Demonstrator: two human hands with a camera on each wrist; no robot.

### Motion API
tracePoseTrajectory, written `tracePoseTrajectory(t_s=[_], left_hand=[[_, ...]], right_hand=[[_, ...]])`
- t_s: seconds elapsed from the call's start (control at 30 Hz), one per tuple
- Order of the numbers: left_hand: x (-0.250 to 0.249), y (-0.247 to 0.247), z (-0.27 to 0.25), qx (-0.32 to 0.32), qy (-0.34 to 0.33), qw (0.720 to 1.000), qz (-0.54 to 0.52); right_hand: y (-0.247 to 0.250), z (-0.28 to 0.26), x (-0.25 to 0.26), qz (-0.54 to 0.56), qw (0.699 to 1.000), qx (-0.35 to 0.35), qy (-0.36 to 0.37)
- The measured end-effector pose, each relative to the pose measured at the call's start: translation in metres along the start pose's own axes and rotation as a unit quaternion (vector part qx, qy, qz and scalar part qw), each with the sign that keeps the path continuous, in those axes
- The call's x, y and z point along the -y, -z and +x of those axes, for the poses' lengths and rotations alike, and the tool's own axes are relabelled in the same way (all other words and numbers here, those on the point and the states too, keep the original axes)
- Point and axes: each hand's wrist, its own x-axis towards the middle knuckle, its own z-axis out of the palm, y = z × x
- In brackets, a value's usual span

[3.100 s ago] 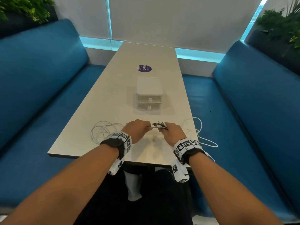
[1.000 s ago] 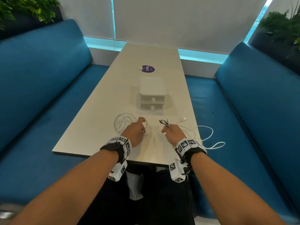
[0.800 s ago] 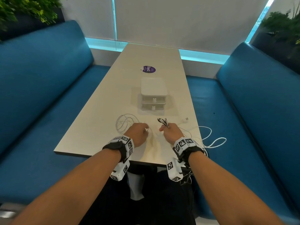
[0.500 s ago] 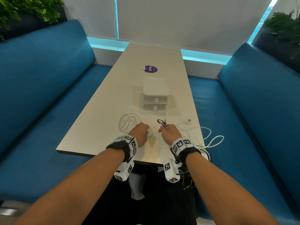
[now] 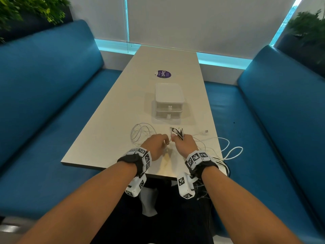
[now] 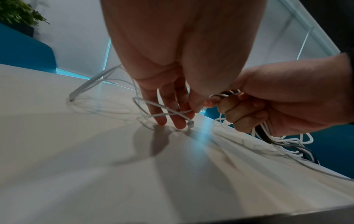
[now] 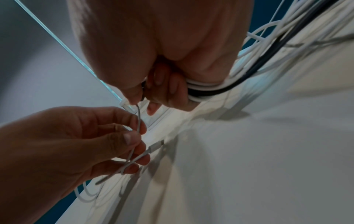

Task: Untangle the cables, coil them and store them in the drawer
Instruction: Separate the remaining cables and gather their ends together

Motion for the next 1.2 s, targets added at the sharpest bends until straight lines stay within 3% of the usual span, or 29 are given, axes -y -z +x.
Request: tracePoseTrajectory(t_s=[0.33,0.53,0.67,0.8,1.0,1.2], left_hand=[[-0.01,-0.001,-0.002,0.015,-0.033,0.999,-0.009],[-0.003,-0.003,0.002,0.027,-0.021,0.999,0.016],[0.017,0.007,0.003,0.048,-0.035,0.994,0.092],[0.034,0.011,0.004,0.046,-0.053,0.986,0.15],[0.026,-0.004,0.006,0.021,-0.091,0.977,0.191],[0.016,-0.018,0.009,0.019,-0.127,0.965,0.227]], right_hand=[[0.008,-0.007,-0.003,0.03,0.997,0.025,0.068],[0.001,-0.005,-0.004,-0.084,0.993,0.026,0.077],[0.009,-0.004,-0.008,-0.123,0.991,-0.003,0.054],[0.015,-0.005,-0.008,-0.099,0.994,-0.009,0.053],[0.015,-0.005,0.005,0.048,0.995,0.047,0.078],[0.014,-0.01,0.018,0.101,0.986,0.084,0.102]])
